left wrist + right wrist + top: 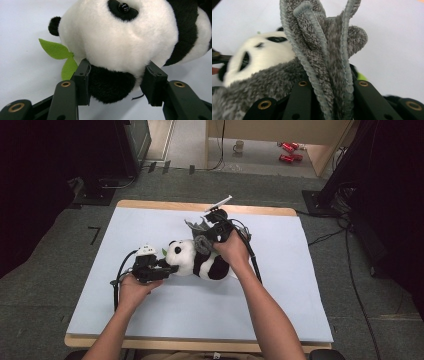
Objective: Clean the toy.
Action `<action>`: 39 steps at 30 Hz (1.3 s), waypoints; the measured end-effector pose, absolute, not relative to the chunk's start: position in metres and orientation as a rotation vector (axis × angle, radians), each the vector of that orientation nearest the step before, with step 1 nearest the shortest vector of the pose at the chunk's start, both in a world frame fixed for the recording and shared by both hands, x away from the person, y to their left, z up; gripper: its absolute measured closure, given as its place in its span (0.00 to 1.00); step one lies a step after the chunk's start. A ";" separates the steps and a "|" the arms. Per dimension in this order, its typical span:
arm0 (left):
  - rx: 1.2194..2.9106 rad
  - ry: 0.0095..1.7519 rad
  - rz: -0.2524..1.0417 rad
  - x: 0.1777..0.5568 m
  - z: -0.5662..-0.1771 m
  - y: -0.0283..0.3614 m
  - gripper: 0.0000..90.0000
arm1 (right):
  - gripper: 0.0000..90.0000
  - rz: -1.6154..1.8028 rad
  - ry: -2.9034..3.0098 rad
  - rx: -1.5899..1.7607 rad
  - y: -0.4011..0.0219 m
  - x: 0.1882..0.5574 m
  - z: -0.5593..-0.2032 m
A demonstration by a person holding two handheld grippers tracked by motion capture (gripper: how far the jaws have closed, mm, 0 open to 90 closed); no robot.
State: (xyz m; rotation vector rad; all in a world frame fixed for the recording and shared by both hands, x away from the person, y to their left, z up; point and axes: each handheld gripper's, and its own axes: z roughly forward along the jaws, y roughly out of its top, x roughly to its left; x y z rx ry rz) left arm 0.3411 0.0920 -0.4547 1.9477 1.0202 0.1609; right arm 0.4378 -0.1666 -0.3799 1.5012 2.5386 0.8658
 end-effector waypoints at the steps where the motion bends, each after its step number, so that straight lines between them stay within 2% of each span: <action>1: 1.943 1.022 0.159 0.341 -0.455 0.092 0.55 | 0.86 0.873 2.528 1.504 -0.170 0.438 -0.380; 8: 1.925 1.022 0.147 0.342 -0.456 0.095 0.55 | 0.87 1.073 2.493 1.519 -0.173 0.435 -0.357; 17: 1.918 1.024 0.155 0.342 -0.456 0.095 0.54 | 0.87 1.180 2.561 1.356 -0.126 0.421 -0.337; 21: 1.910 1.034 0.151 0.343 -0.455 0.095 0.54 | 0.87 1.162 2.616 1.310 -0.101 0.415 -0.343; 27: 1.909 1.065 0.145 0.344 -0.453 0.094 0.55 | 0.86 1.052 2.722 1.271 -0.073 0.407 -0.374; 30: 1.909 1.064 0.136 0.345 -0.454 0.094 0.55 | 0.86 1.101 2.719 1.271 -0.079 0.407 -0.384; 39: 1.920 1.068 0.154 0.343 -0.453 0.091 0.56 | 0.86 0.996 2.665 1.207 -0.099 0.405 -0.373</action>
